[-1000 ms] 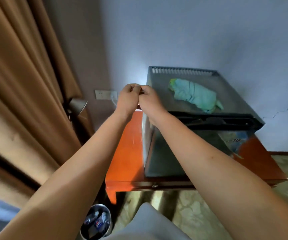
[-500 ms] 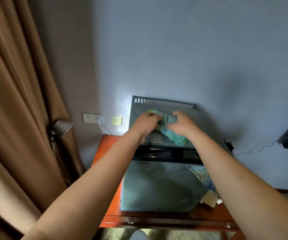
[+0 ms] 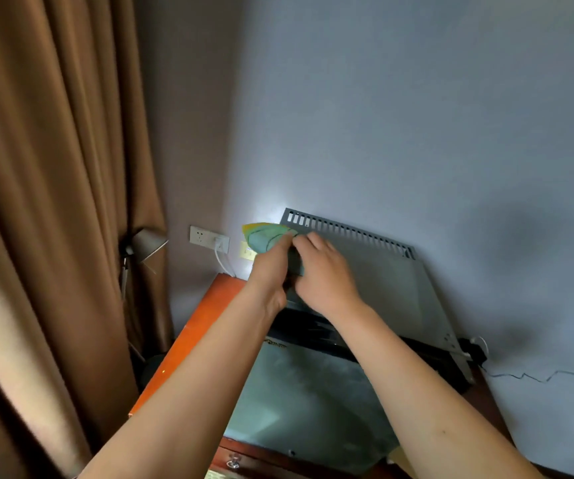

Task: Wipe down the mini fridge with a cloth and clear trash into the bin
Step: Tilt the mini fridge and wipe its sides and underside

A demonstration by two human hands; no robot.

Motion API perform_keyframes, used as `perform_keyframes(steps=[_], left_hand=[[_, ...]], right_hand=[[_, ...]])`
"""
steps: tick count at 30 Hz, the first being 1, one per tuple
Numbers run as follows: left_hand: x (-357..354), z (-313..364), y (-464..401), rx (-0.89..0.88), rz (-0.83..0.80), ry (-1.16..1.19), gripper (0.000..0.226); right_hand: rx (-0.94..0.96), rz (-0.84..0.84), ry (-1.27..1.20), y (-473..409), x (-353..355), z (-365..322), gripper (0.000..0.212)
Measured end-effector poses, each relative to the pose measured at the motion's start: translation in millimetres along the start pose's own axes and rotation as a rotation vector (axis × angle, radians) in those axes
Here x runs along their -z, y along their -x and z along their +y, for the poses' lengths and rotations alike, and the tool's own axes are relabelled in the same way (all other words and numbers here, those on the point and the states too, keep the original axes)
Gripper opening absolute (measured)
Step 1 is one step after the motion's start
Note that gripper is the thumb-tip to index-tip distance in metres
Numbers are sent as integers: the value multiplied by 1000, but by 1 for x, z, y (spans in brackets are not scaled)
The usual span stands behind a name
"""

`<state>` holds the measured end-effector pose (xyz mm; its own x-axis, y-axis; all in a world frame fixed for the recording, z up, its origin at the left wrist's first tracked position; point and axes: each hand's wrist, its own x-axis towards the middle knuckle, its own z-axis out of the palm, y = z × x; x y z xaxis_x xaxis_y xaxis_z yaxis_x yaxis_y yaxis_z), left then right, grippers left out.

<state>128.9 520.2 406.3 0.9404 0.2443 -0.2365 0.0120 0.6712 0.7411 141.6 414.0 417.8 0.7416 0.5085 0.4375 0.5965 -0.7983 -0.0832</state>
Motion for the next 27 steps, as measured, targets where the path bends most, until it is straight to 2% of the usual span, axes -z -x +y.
perform_keyframes(steps=[2,4,6,8,9,11,12,16,21,27], left_hand=[[13,10,-6,-83,106,-26,13],[30,21,-13,-142,186,-82,12],[49,33,-18,-143,230,-126,12],[71,41,-22,-122,262,-184,17],[83,44,-26,-110,265,-217,28],[107,47,-33,-73,238,-291,46],[118,47,-35,-61,213,-316,49],[148,40,-43,-21,152,-412,48],[161,22,-56,55,-44,-452,43],[168,1,-76,112,-216,-516,38]], right_hand=[[29,-82,-124,-5,2,-13,52],[-10,-163,-388,-11,7,-19,35],[-104,-147,-605,-17,13,-18,15],[-205,-82,-685,-23,17,-12,11],[-254,-49,-715,-24,17,-8,13],[-340,11,-768,-25,12,-2,17],[-376,27,-790,-25,9,-1,18],[-467,54,-839,-23,-14,-3,18],[-527,145,-823,-35,-41,-14,20],[-607,221,-696,-43,-66,-35,20]])
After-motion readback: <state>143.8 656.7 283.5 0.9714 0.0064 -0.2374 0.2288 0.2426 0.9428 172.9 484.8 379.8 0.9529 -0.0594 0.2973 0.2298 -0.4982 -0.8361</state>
